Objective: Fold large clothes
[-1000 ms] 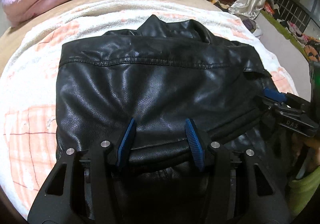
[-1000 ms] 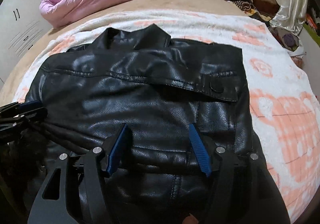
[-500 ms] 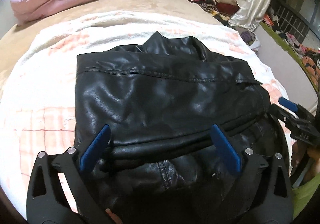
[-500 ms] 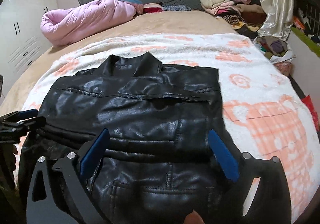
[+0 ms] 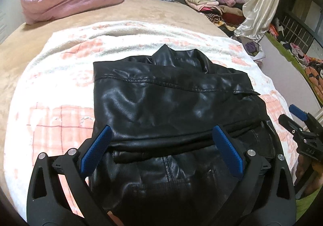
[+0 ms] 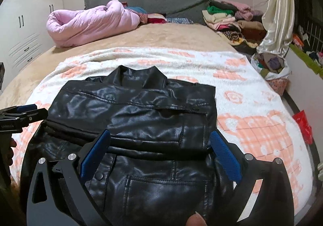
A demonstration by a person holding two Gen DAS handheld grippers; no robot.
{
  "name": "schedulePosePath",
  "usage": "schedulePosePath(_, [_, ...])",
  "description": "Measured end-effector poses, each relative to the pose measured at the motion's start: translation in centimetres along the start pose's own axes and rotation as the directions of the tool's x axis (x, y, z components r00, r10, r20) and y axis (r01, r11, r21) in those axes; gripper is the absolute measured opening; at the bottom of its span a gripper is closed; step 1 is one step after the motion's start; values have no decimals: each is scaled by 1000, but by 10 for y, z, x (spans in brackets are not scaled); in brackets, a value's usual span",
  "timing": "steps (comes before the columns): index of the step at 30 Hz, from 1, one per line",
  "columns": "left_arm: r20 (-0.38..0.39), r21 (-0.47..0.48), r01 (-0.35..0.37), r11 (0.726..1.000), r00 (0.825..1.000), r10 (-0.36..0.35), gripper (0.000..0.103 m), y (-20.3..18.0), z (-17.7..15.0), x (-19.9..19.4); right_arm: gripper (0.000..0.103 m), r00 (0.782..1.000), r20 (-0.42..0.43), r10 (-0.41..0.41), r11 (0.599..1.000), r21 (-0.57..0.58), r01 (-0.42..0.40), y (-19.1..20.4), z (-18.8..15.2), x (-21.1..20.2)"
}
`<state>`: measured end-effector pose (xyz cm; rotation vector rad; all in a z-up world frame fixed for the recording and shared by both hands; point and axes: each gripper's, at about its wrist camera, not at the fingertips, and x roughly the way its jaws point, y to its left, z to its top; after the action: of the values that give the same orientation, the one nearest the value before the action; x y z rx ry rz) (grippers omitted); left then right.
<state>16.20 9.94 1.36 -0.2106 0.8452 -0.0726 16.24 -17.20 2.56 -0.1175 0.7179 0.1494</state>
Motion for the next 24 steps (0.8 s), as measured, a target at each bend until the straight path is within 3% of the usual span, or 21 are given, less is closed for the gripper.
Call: schedulePosePath(24, [-40, 13, -59, 998, 997, 60, 94, -20, -68, -44, 98, 997, 66, -27, 997, -71, 31, 1, -30, -68])
